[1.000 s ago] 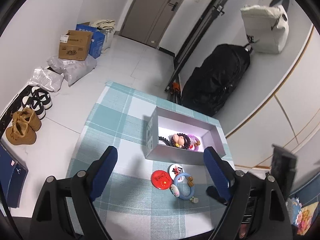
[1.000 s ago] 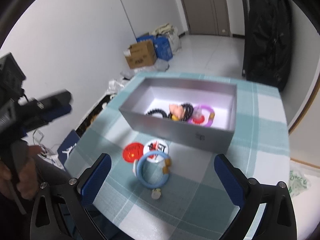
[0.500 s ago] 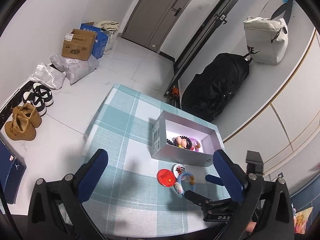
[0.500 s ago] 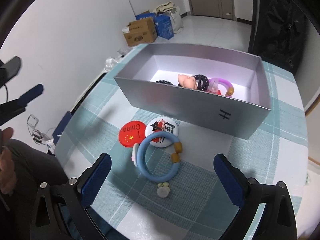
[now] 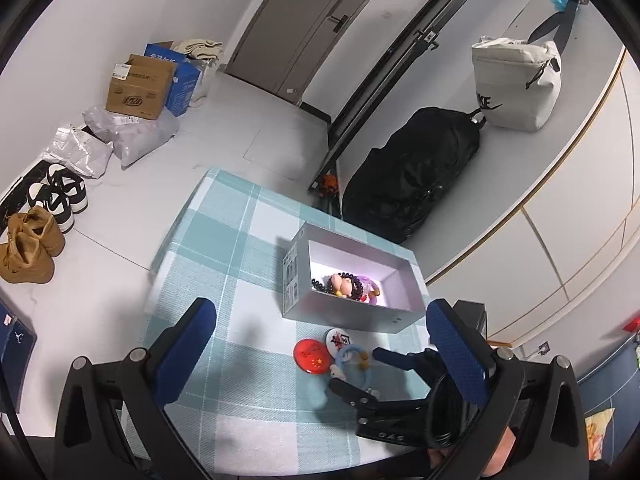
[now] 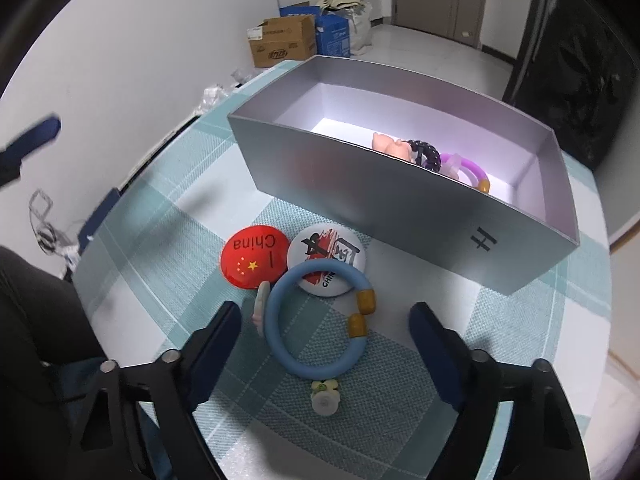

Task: Organize jewelry
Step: 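Lower the right tool onto the blue ring and grasp it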

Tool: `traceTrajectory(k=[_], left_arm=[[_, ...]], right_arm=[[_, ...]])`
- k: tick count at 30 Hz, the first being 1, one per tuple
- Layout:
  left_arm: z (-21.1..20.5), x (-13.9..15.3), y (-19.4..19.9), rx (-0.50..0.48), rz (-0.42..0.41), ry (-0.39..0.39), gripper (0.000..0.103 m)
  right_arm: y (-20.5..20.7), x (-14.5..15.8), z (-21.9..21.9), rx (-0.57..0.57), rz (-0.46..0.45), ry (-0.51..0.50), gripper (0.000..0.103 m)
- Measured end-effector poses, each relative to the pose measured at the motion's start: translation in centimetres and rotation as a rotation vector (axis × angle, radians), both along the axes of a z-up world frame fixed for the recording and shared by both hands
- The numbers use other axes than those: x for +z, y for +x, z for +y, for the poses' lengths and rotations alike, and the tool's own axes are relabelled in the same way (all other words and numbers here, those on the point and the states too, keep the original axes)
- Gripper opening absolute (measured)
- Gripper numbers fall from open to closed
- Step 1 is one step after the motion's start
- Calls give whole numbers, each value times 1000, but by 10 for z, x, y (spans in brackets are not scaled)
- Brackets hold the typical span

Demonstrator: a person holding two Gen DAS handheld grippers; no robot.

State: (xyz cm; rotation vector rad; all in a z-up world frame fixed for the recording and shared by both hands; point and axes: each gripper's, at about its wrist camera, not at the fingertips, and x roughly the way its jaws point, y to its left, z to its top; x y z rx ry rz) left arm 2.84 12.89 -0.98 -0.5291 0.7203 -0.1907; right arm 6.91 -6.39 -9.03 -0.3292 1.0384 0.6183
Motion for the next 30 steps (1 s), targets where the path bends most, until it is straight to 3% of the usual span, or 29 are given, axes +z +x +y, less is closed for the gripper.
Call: traceTrajectory(k=[4,15,22,30], left_arm=[[1,-3,5,5,24,-15,102],[-16,-8,8,-54,76,75,102],[-34,-17,8,-80,133,212,102],[-48,-31,12,-137,209,219,102]], right_arm=[[-7,1,7,43,-31,-25,61],[-8,10,-1,21,-35,12,60],[-4,21,-13,-15,-31,68,60],[-4,43,-49,-124,-34,161,60]])
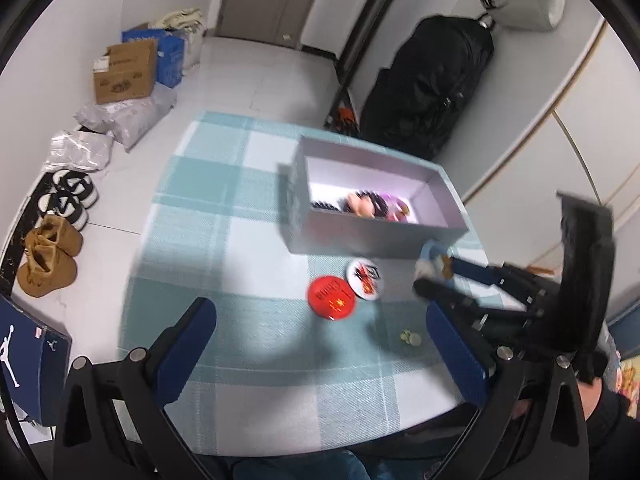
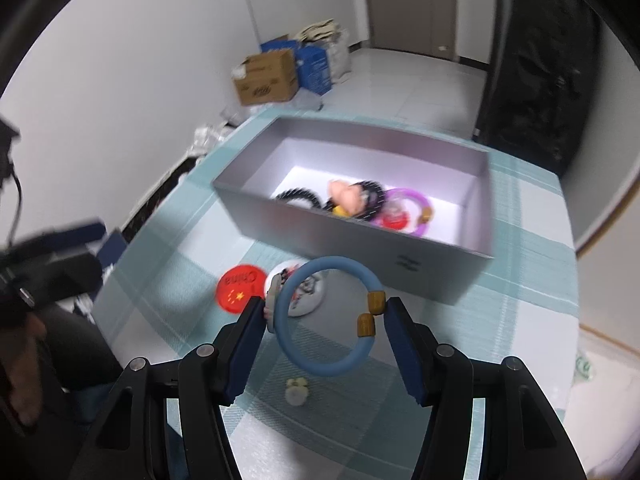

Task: Organize jewelry
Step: 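Lower the right tool onto the blue ring and grasp it, then grasp the small white bead charm with the left tool while the right lifts the ring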

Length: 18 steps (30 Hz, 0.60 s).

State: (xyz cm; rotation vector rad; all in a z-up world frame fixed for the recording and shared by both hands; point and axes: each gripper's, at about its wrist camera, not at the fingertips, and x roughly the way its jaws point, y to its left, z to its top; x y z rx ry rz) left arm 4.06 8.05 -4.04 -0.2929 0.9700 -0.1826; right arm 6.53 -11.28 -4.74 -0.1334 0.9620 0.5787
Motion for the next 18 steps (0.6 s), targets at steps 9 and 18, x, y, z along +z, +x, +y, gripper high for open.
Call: traceTrajectory(k=[9,18], left_arm=[[-51,-23,3,-120,88,77,102],[-94,-39,2,-186,118,194,102]], right_arm=[[7,20,-45,-99,-17,76,60],[6,27,-73,-145,-31,111,60]])
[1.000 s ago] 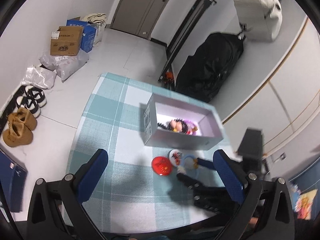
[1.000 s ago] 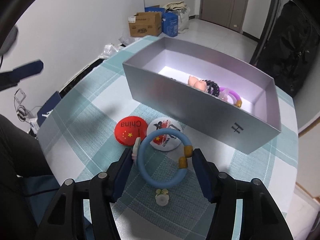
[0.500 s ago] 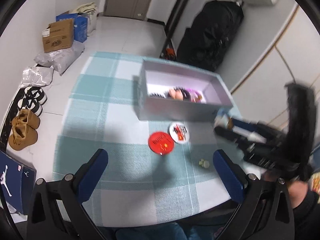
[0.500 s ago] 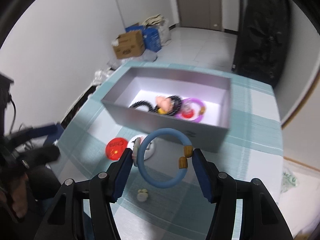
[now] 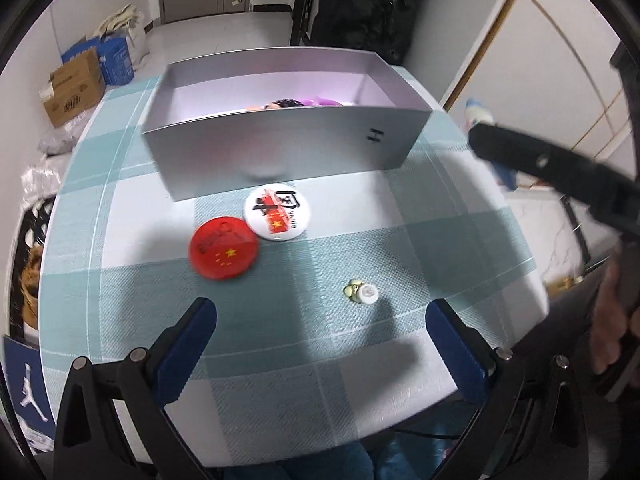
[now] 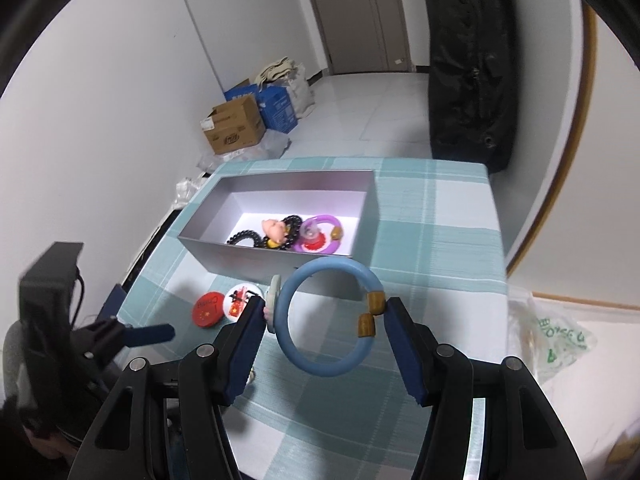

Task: Organize jewelry
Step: 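Grasp the small white bead charm with the left tool while the right lifts the ring, then carry the ring and bead charm over the grey box with both tools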

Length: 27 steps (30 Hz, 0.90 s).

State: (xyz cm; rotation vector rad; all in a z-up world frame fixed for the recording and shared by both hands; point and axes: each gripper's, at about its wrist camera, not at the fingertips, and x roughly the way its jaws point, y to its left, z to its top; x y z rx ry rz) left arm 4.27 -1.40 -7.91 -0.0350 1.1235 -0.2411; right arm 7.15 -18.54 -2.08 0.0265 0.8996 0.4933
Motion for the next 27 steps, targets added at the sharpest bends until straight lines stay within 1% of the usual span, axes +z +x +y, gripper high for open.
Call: traceTrajectory(k=[1,2,3,4,5,6,9,10,12,13,14,15,16,18,19,21,23,27], left_arm=[[-4,-1,0,-1,-2,23,102],[-6,-2,0,-3,-2,29,101],[-8,-4,0,-4,0,30,99],[-11,-5,0,-8,5,34,95],[-9,-6,0,-11,9,36,86],[-11,-8,-1,-13,19,46,82],[-13,-5,-4,-21,3,78,81],[-14,-4,-6,-29,0,75,80],[-14,-3,-7,-41,-9,82,68],[-15,-2,-8,-48,-17,100,65],[-17,-2,-9,-51,-25,115,56],[-17,0,-11,-57,-31,116,50],[-17,0,-12,-60,-33,116,47],[-17,2,-15,-72,-38,114,33],[-15,2,-15,-78,-38,112,30],[-23,2,-17,-95,-40,107,17],[-28,2,-19,-107,-37,109,13],[-30,1,-14,-115,-27,112,12]], right_arm=[[1,1,-2,-5,0,3,60],[1,1,-6,-12,-1,8,60],[1,2,-9,-17,-3,14,60],[0,3,-12,-22,-7,19,60],[0,5,-15,-26,-10,24,60],[-1,5,-18,-28,-12,28,60],[-2,8,-24,-38,-17,40,60],[-2,9,-25,-40,-16,46,60],[-2,9,-28,-44,-13,55,60],[-1,9,-29,-45,-12,57,60],[-1,9,-29,-45,-11,61,60],[-1,10,-29,-46,-10,63,60],[-1,10,-28,-45,-11,65,60],[-2,11,-26,-39,-16,66,60],[-3,11,-26,-37,-19,66,60],[-3,12,-24,-32,-23,65,60],[-3,12,-23,-29,-22,64,60],[-2,11,-22,-30,-17,63,60]])
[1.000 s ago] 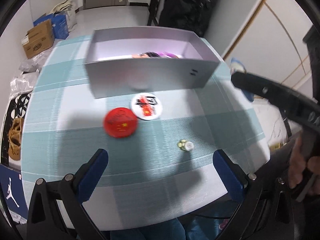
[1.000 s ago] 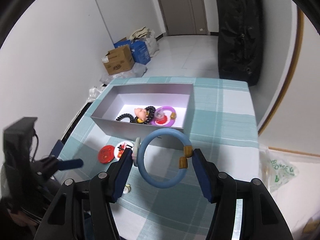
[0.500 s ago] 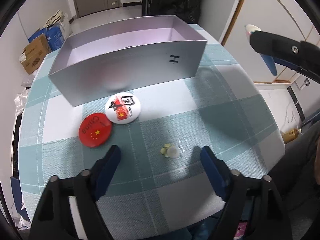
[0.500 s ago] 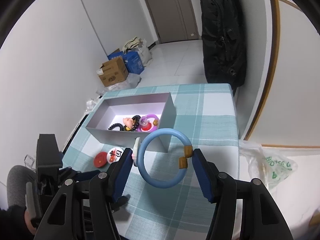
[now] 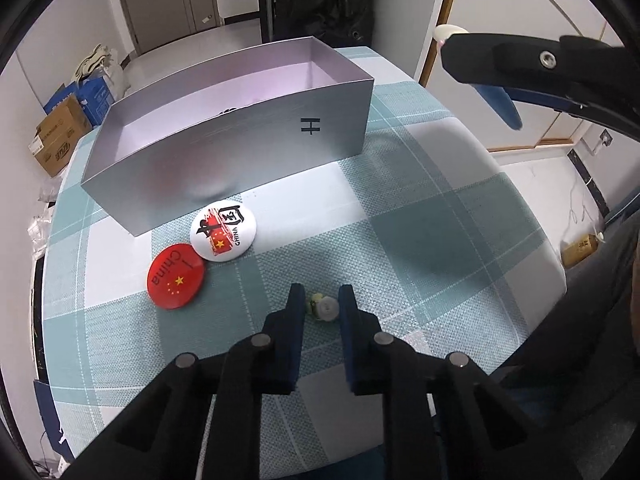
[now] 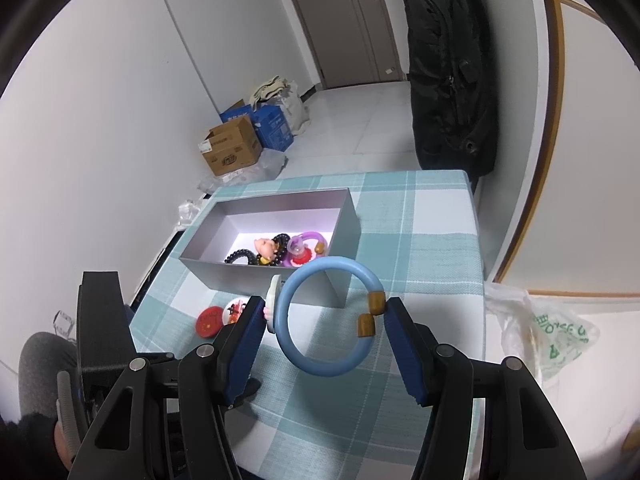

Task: Organize jewelry
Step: 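Carry the ring and bead charm over the grey box with both tools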

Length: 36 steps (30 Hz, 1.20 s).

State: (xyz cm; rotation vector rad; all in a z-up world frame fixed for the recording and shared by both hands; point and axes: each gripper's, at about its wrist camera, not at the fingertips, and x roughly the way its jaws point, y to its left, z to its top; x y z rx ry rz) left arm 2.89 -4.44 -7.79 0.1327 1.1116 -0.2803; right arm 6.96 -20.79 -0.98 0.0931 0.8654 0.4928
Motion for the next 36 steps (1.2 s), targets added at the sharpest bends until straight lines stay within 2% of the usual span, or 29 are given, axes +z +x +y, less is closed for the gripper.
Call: traceTrajectory(k=[9,25,31,36], left_arm=[[11,3,10,44,11,-50,12],[30,37,22,133,-70,-210,12],[48,46,32,173,-70,-271,12],[63,49,46,218,-66,-327,12]], right_arm=[[4,-1,2,-6,14,15,60],[10,8,17,13,-4,30,60],[18,10,27,35,5,67,60],[24,10,42,71,0,55,60]])
